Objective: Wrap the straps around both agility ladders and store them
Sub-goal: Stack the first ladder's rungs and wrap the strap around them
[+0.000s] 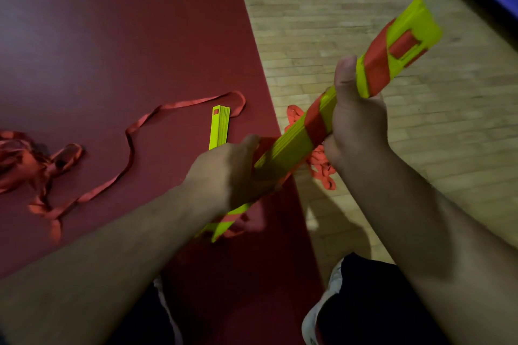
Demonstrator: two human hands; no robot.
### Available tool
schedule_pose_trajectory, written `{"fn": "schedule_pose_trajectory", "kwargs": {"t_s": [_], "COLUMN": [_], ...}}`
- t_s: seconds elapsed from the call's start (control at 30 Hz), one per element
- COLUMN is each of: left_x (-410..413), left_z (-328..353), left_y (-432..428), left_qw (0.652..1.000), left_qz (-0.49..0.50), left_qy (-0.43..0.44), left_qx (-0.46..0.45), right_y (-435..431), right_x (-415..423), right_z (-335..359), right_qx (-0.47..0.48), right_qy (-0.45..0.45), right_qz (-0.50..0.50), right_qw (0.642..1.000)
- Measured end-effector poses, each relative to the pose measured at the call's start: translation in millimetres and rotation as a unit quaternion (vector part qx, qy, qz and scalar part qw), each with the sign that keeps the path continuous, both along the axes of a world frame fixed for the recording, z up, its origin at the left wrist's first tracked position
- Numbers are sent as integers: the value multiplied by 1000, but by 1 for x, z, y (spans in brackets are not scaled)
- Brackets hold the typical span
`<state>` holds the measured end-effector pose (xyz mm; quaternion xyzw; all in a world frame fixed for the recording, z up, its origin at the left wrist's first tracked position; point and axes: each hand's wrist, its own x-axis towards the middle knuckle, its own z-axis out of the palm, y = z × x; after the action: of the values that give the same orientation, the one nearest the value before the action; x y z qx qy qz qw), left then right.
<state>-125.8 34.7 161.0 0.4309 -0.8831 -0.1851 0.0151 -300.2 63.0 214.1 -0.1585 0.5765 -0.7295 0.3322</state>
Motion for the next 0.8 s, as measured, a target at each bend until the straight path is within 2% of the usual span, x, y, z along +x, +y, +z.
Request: {"fn": "schedule_pose_trajectory", "kwargs": {"t_s": [0.07, 0.2, 0.37, 0.47, 0.57, 0.63, 0.7, 0.8], "left_x": [-5, 0, -2, 1, 7, 11, 15, 15], "left_z": [-6, -12, -11, -11, -14, -10, 2, 16], "left_y": [6, -1, 4, 0, -11, -16, -18, -14], "left_qw": [999, 999, 995, 996, 998, 994, 980, 934], "left_qz": [19, 34, 5, 3, -22, -47, -87, -168], "left_qy": [-7, 20, 15, 10, 51, 98, 150, 197], "left_qx": [-46, -16, -95, -85, -37, 10, 99, 245], "right_y": [1, 5, 6, 9, 9, 10, 10, 11], "right_x": [2, 3, -4, -8, -14, -20, -26, -23], "right_z": [-2, -2, 5, 6, 1, -2, -7, -10], "right_qx": [32, 67, 95, 118, 96, 17, -47, -69], "right_qy": [-20, -75, -124, -132, -86, -52, -51, -55], "right_qz": [-15, 3, 4, 16, 58, 165, 275, 390], "right_qw": [999, 995, 988, 984, 990, 985, 959, 917]}}
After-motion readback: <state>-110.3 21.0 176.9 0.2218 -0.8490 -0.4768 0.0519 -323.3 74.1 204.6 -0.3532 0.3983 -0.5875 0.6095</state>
